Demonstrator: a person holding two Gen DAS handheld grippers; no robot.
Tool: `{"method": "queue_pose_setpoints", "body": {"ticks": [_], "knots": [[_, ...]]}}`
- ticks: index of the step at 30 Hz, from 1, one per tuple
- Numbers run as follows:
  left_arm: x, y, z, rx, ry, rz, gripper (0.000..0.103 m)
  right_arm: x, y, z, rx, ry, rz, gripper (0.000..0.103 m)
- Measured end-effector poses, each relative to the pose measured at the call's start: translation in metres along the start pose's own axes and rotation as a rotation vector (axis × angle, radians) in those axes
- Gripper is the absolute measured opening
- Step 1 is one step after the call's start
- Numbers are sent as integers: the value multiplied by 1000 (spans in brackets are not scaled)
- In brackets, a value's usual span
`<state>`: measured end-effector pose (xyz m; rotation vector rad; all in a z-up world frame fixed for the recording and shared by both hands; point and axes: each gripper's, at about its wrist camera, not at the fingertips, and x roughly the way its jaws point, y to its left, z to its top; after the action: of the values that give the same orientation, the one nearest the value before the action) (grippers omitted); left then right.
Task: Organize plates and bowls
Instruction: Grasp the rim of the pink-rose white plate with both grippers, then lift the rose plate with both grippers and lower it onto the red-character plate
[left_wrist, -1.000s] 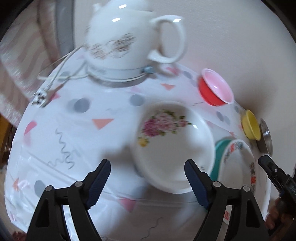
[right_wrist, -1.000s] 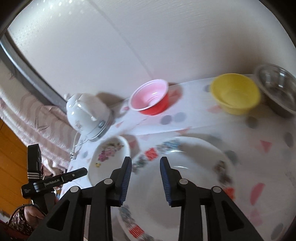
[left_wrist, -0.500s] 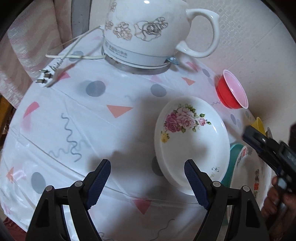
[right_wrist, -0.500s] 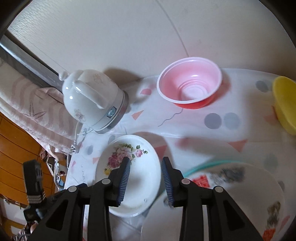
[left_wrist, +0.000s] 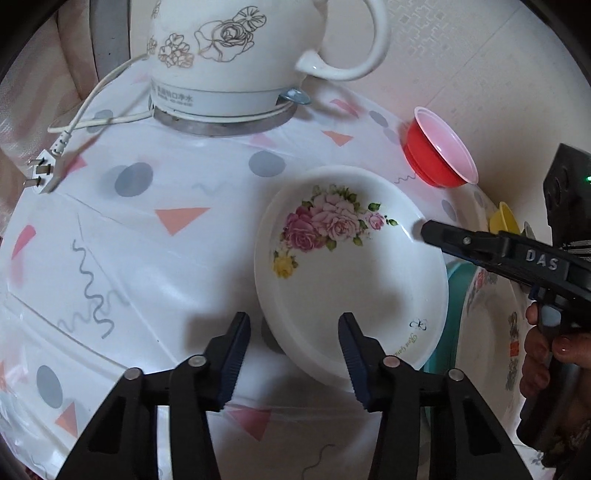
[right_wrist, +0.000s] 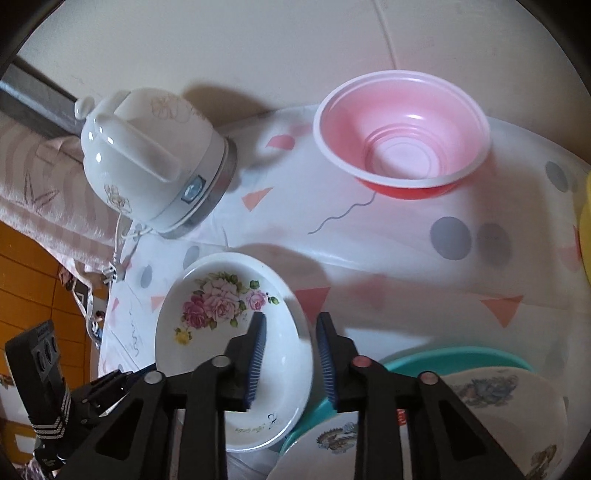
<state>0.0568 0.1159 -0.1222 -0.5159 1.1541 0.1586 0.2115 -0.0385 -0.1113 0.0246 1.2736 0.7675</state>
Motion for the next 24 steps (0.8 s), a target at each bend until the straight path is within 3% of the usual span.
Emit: {"method": "queue_pose_setpoints", "body": {"ticks": [5,12,24], "knots": [[-1,6,2,-10,-1,3,34,5,7,1,-26,14,-51,20],[-9,29,6,-82,-22,-19,31,10,12,-3,6,23,24,20],[-10,31,0,-77,-16,-31,32,21,25,-5,-37,39,-6,22]]}}
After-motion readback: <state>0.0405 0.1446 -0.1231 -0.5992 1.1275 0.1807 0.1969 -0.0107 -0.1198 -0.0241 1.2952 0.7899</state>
